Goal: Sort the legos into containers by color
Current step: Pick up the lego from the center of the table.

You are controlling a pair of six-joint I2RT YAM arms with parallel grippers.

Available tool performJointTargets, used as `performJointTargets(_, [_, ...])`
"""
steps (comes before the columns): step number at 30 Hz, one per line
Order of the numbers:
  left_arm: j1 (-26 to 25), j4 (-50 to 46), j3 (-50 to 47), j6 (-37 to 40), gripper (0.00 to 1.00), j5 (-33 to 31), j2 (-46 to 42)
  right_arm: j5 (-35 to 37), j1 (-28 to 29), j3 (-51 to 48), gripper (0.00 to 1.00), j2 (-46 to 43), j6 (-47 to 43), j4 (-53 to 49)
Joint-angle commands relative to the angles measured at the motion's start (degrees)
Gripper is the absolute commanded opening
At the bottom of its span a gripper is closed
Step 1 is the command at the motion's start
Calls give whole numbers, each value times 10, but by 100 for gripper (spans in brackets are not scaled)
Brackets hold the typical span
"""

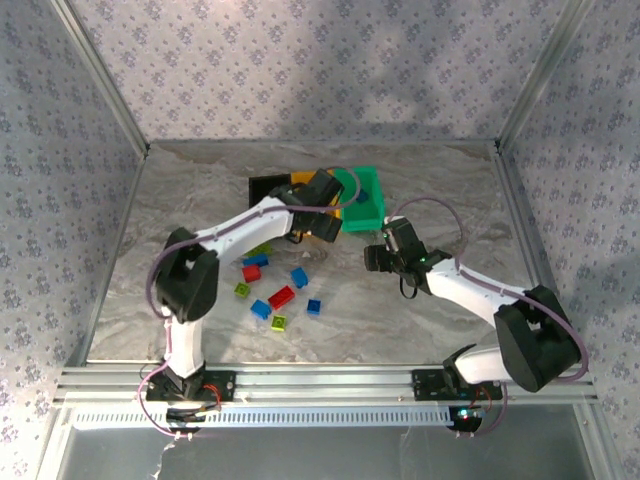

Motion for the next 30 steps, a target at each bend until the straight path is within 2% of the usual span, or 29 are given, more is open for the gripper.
performJointTargets(1, [-7,60,-75,-28,92,41,-64,-9,0,10,83,8,1,-1])
performJointTargets(3, [-9,102,-132,-8,92,99,-95,-12,0,11,83,11,2,-1])
performJointTargets(5, [-11,106,-163,-6,92,110,-107,-15,1,11,83,11,2,1])
performJointTargets(17, [-30,93,-246,-52,90,99,-100,-17,1,14,83,15,3,-1])
performJointTargets(21, [-33,82,-243,-55,90,104,-80,-18,1,18,83,24,3,-3])
performJointTargets(30, [-38,51,-238,-59,82,87,-54,-20,1,19,83,24,4,-4])
